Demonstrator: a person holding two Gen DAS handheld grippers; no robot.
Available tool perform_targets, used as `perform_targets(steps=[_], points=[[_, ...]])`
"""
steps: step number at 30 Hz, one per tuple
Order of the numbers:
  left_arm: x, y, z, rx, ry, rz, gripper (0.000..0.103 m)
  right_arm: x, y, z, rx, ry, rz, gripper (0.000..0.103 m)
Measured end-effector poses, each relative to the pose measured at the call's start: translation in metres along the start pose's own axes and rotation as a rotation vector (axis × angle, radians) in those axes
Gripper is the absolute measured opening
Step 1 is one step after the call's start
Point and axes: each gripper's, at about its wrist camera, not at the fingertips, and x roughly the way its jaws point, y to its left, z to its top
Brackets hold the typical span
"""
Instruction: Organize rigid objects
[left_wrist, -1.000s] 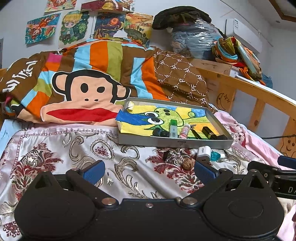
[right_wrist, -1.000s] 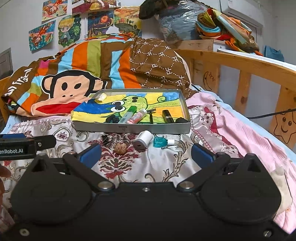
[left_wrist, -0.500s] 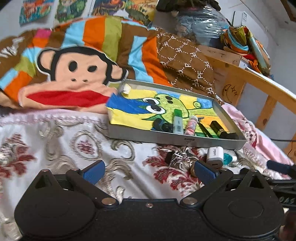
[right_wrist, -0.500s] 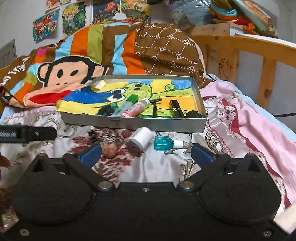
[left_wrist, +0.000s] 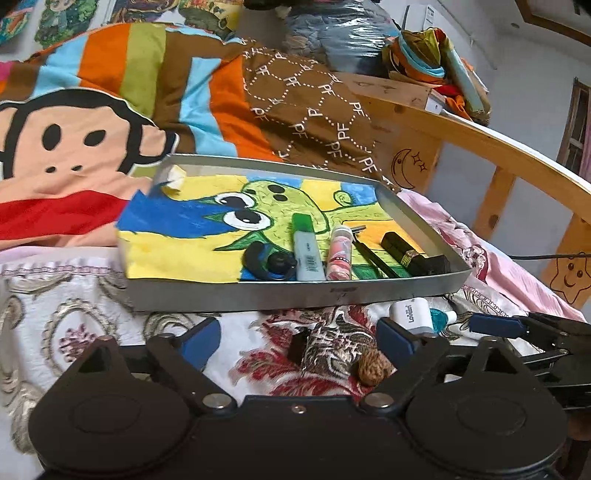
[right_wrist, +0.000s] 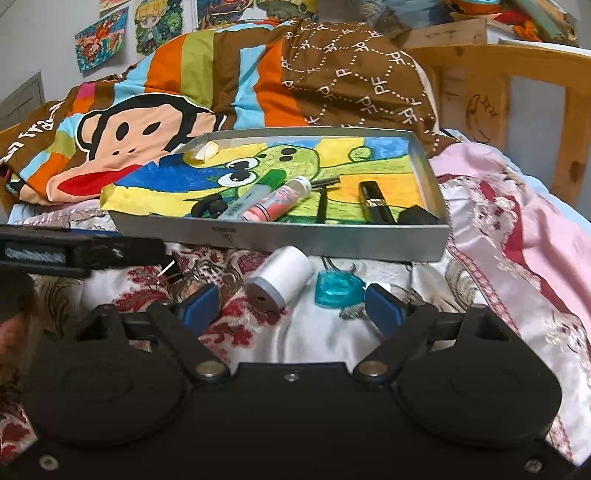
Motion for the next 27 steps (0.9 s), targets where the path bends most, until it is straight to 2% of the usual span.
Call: perform_targets(steps=[1,4,5,6,7,9,13,16,21,23,24,27], points=[[0.005,0.000,0.000,0.002,0.004,-0.003,0.086,0.004,0.001,0.002,-0.002,0.000,0.008,0.080],[0.015,0.002,-0.003,0.012,0.020,-0.005,0.078,0.017,0.002,0.006,-0.007,0.013,0.029,0.069],[0.017,0.003,-0.004,0.017,0.028,-0.006,0.074,0.021,0.003,0.007,-0.009,0.024,0.033,0.059],[0.020,0.004,-0.005,0.022,0.039,-0.001,0.063,0.026,0.004,0.007,-0.008,0.036,0.033,0.052],[0.022,0.006,-0.006,0.021,0.049,0.005,0.048,0.028,0.003,0.008,-0.007,0.037,0.035,0.051],[0.026,0.010,-0.007,-0.001,0.061,0.000,0.039,0.030,0.002,0.010,0.007,0.030,0.050,0.047],[0.030,0.013,-0.008,-0.031,0.050,-0.023,0.038,0.038,0.000,0.014,0.040,0.029,0.069,0.045],[0.035,0.010,-0.008,-0.027,0.050,-0.038,0.032,0.044,0.001,0.016,0.039,0.034,0.065,0.043],[0.039,0.006,-0.013,0.002,0.062,-0.030,0.028,0.056,0.006,0.019,0.042,0.040,0.061,0.042],[0.039,0.008,-0.014,-0.012,0.061,-0.029,0.025,0.060,0.008,0.020,0.032,0.044,0.054,0.039],[0.039,0.009,-0.015,-0.017,0.060,-0.027,0.023,0.063,0.009,0.021,0.023,0.052,0.049,0.036],[0.037,0.010,-0.017,-0.028,0.055,-0.025,0.020,0.070,0.013,0.018,0.008,0.092,0.031,0.037]])
